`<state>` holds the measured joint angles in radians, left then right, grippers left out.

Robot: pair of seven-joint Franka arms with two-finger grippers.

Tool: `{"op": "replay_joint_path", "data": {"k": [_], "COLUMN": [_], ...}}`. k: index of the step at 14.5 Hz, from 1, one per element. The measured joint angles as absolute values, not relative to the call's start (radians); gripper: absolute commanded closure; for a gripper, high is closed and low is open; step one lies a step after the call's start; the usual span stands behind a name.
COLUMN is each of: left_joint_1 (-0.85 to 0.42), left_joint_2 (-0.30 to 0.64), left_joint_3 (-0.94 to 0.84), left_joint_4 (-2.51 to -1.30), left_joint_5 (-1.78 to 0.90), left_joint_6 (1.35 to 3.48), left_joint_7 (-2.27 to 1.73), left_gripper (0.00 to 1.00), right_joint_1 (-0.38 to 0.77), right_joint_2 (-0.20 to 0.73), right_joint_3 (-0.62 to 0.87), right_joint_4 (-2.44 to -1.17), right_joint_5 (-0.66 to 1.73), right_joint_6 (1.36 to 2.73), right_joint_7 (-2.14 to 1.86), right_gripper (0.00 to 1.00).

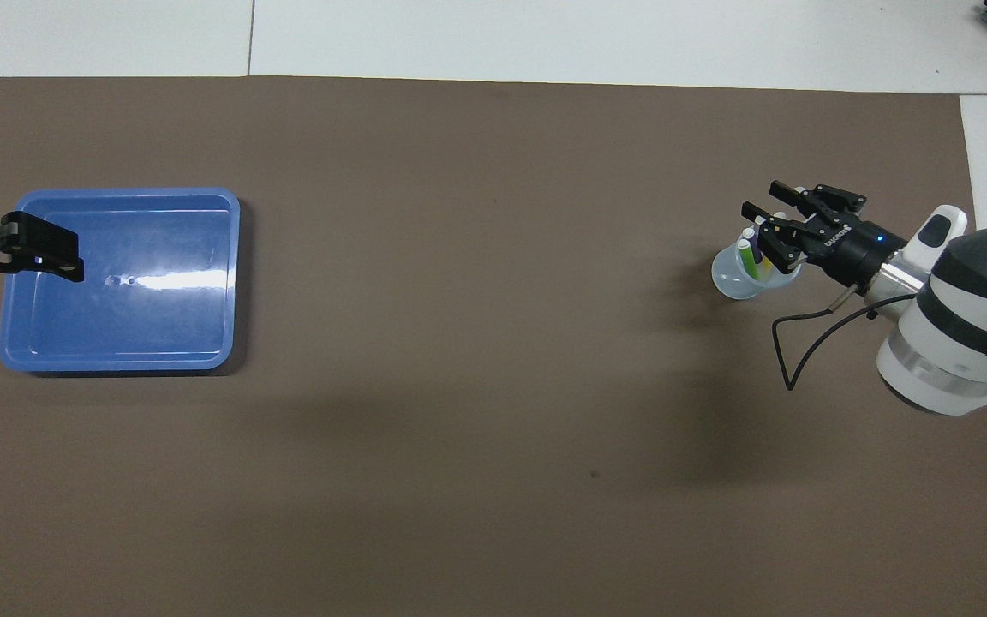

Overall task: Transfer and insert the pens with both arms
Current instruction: 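Lower the yellow pen into the white cup with the right gripper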

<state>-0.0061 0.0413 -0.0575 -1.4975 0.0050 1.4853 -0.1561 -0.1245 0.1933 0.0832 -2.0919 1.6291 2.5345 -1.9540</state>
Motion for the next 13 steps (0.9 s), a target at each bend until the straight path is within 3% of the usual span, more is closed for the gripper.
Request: {"op": "replay_joint_path", "data": {"k": [8,13], "left_joint_1": [-0.006,-0.006], "left_joint_2": [0.041,0.041], "left_joint_3": [-0.05,-0.049], "left_joint_4": [-1.498,-1.498], "left_joint_5": [-0.007,-0.009], "left_joint_6": [1.486,1.487], "left_joint_7": [-0.156,-0.156], "left_gripper": [0.0,0.0], "right_joint_1": [0.004,-0.102], "right_joint_2": [0.101,0.1], "right_joint_3": [0.088,0.079], "right_joint_4": [-2.091,-2.026], "right_joint_5": [1.564,1.129], "right_joint_6": [2.714,2.564], "right_joint_7": [-1.749,-1.549], "right_gripper": [0.0,0.0]}}
